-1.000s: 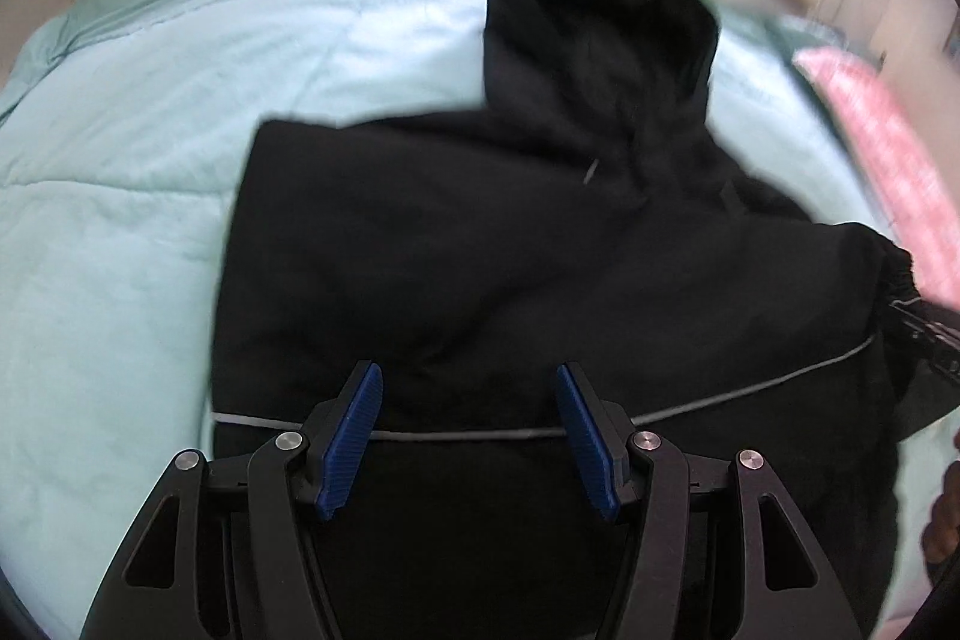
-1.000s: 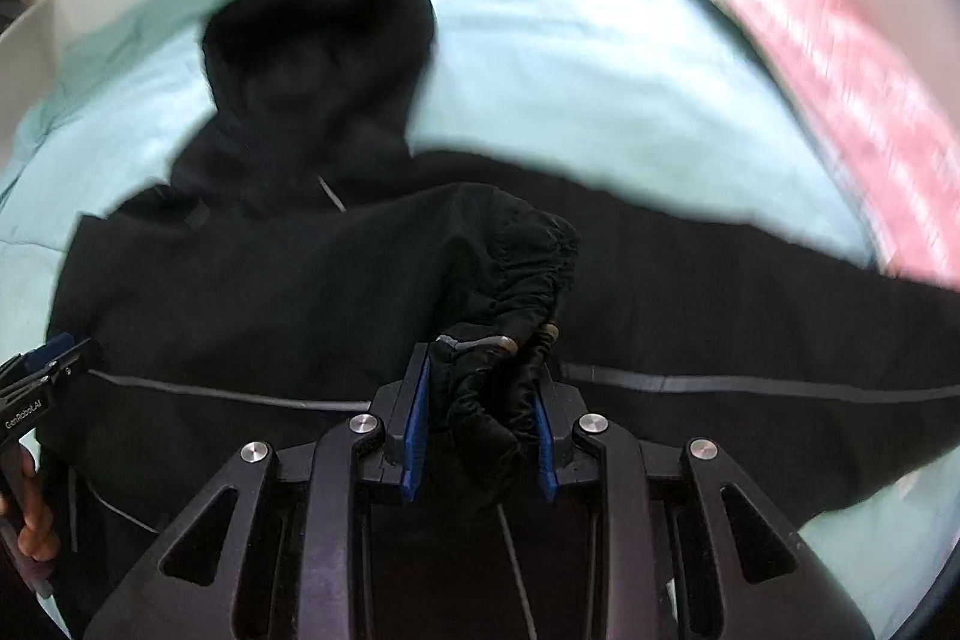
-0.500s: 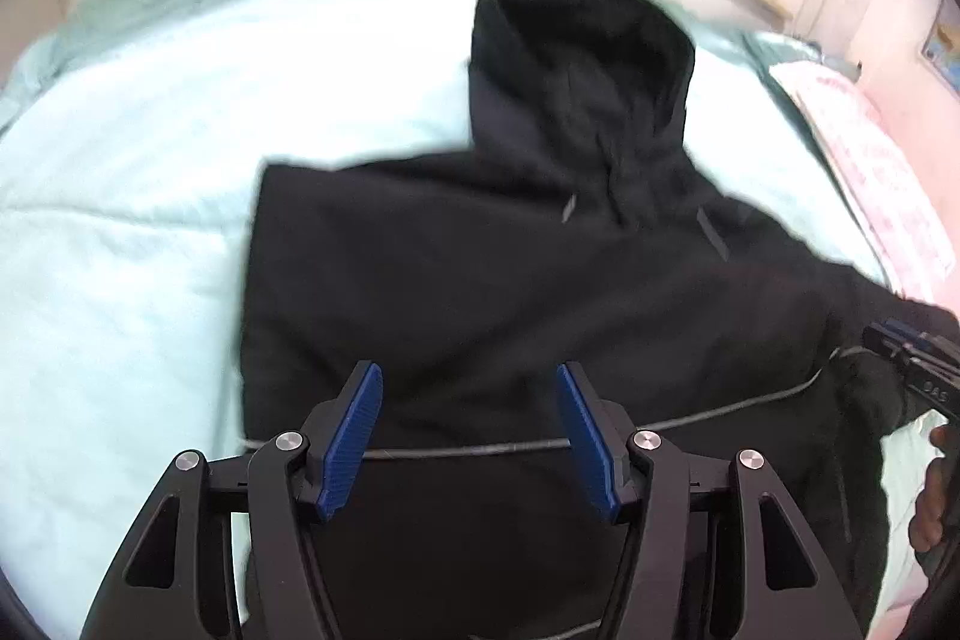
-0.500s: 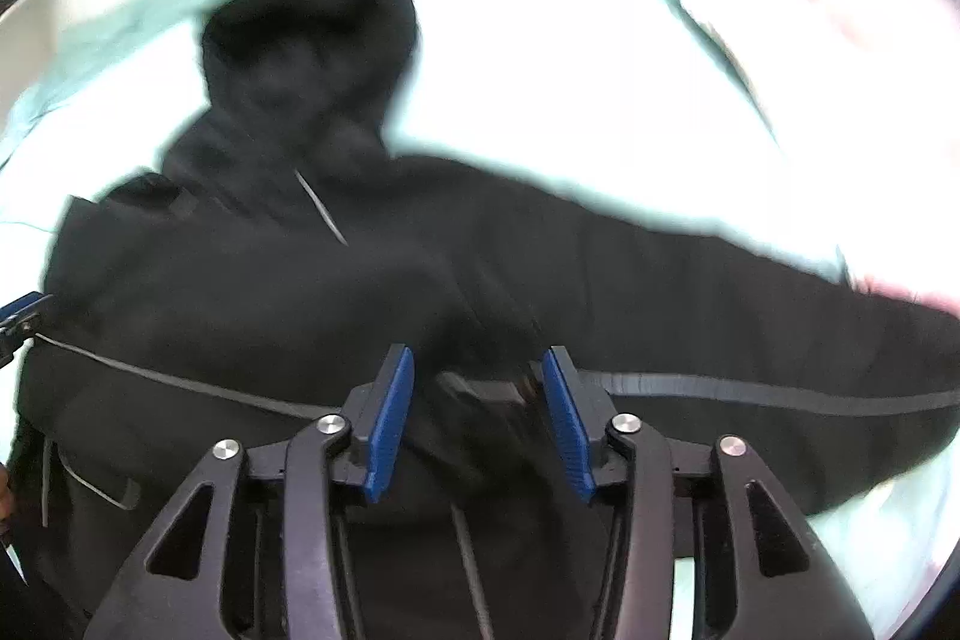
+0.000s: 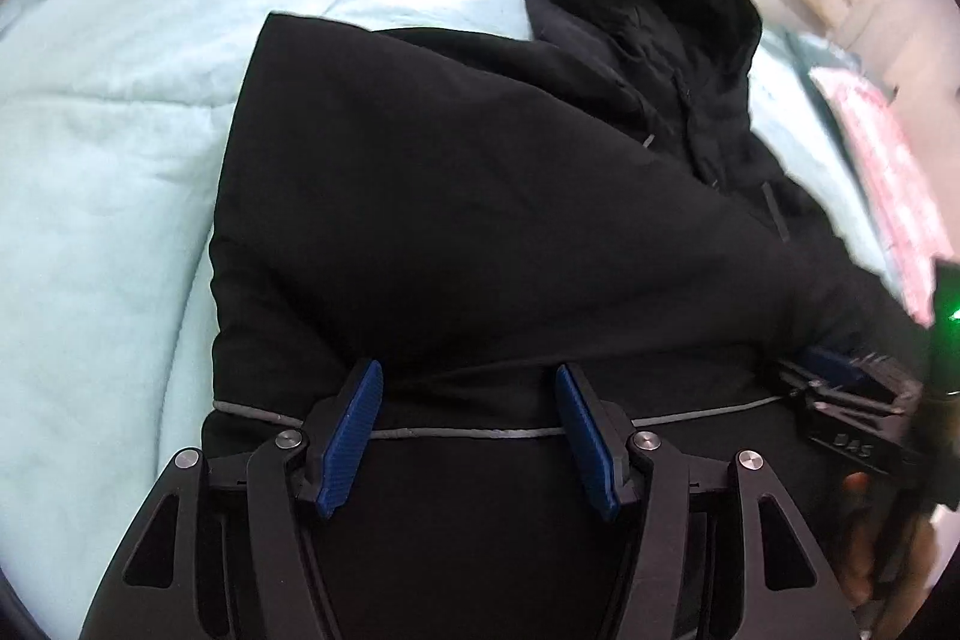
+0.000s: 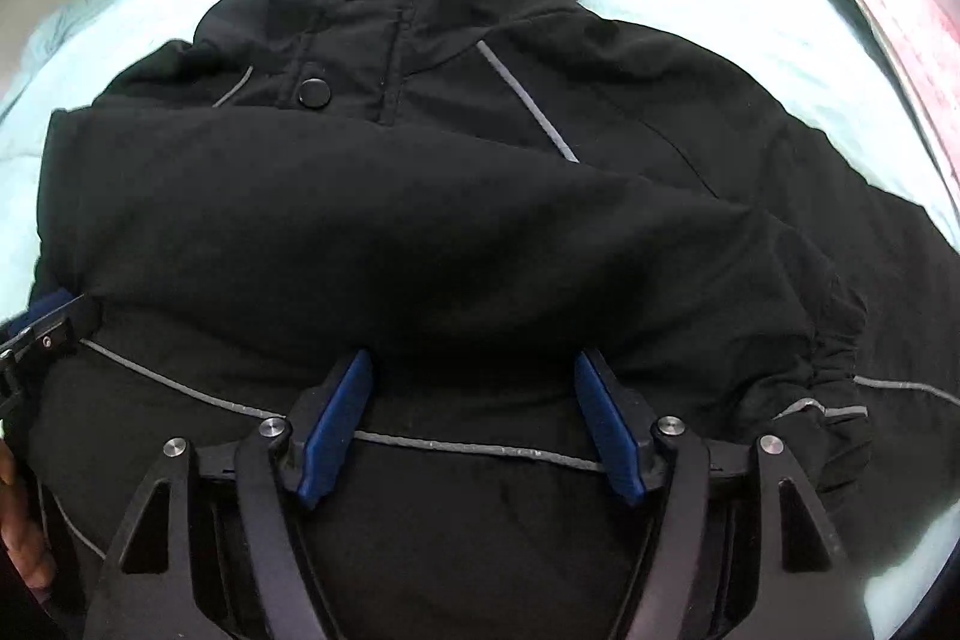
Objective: Fold large clothes
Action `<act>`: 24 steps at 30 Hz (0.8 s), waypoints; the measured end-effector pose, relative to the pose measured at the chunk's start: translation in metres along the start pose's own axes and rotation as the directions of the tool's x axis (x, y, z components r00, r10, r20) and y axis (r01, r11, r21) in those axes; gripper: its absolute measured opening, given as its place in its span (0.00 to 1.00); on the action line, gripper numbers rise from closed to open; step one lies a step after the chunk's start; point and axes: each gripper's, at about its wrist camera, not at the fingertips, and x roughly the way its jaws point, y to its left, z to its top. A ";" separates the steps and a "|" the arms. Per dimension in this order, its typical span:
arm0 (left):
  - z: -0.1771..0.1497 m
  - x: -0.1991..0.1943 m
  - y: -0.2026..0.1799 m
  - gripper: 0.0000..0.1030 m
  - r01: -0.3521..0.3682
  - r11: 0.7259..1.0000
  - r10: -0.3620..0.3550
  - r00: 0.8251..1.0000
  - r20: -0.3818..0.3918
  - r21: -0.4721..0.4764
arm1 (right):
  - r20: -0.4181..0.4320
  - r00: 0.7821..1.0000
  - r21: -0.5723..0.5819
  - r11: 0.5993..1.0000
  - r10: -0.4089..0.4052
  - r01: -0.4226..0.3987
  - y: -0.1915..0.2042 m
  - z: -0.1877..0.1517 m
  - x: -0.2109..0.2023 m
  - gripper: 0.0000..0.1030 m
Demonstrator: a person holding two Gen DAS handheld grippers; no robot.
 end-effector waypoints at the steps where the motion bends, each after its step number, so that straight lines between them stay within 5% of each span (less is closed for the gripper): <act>1: 0.000 0.000 -0.006 0.60 -0.030 0.999 0.030 1.000 0.004 0.022 | -0.005 1.000 -0.002 1.000 0.001 -0.001 -0.001 0.001 0.000 0.69; 7: 0.004 -0.022 -0.024 0.60 -0.071 0.995 0.070 0.997 0.016 0.065 | -0.019 0.999 0.004 0.999 0.046 -0.046 -0.017 0.002 -0.026 0.69; 12: 0.004 -0.050 -0.082 0.60 -0.063 0.983 0.050 0.996 0.080 0.170 | 0.073 0.997 0.021 1.000 0.011 -0.012 -0.061 -0.025 -0.093 0.69; 17: 0.010 -0.061 -0.171 0.60 0.053 0.960 -0.086 0.990 0.109 0.275 | 0.107 0.994 0.136 0.991 -0.003 -0.012 -0.138 -0.055 -0.136 0.69; 24: 0.003 -0.039 -0.295 0.60 0.174 0.899 -0.210 0.977 0.047 0.401 | 0.141 0.980 0.319 0.943 -0.140 0.089 -0.272 -0.096 -0.185 0.69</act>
